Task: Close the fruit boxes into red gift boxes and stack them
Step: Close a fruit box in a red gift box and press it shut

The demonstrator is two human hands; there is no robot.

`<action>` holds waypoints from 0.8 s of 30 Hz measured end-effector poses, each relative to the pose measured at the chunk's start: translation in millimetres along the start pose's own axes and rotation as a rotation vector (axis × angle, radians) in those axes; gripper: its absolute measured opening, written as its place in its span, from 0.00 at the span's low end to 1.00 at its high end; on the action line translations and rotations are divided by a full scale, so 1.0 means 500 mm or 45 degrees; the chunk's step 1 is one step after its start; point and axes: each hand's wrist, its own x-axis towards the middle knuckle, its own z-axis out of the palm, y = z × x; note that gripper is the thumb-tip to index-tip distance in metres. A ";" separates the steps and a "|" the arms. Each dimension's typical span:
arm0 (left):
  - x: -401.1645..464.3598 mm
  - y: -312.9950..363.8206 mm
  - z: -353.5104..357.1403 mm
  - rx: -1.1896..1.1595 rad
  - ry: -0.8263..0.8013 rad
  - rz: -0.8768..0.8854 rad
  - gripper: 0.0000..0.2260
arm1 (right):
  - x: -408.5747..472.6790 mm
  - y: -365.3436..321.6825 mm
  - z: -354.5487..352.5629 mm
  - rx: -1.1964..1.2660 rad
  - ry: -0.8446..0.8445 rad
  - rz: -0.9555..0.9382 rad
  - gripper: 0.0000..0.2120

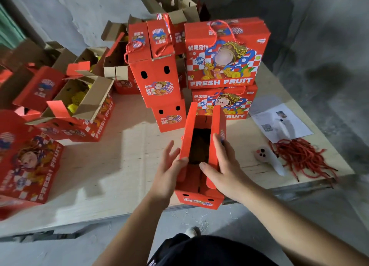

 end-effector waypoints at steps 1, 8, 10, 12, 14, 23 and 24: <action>0.002 0.004 -0.011 -0.037 -0.047 -0.044 0.33 | 0.007 0.001 0.012 -0.075 -0.028 0.035 0.43; -0.002 0.016 -0.016 0.137 -0.140 -0.204 0.21 | 0.003 0.013 0.052 -0.684 -0.112 0.115 0.48; -0.007 0.023 -0.006 0.178 -0.152 -0.188 0.20 | 0.007 0.011 0.049 -0.695 -0.148 0.117 0.47; -0.006 0.029 0.008 0.329 -0.144 -0.161 0.27 | 0.014 0.018 0.037 -0.484 -0.165 0.100 0.43; -0.001 0.035 0.023 0.604 -0.124 -0.149 0.40 | 0.022 0.016 0.023 -0.055 -0.054 0.023 0.29; -0.094 0.015 0.163 0.796 -0.396 -0.332 0.42 | 0.085 0.029 -0.072 -0.622 -0.092 -0.016 0.34; -0.098 0.009 0.168 0.831 -0.499 -0.314 0.33 | 0.093 0.031 -0.093 -0.770 -0.165 -0.059 0.37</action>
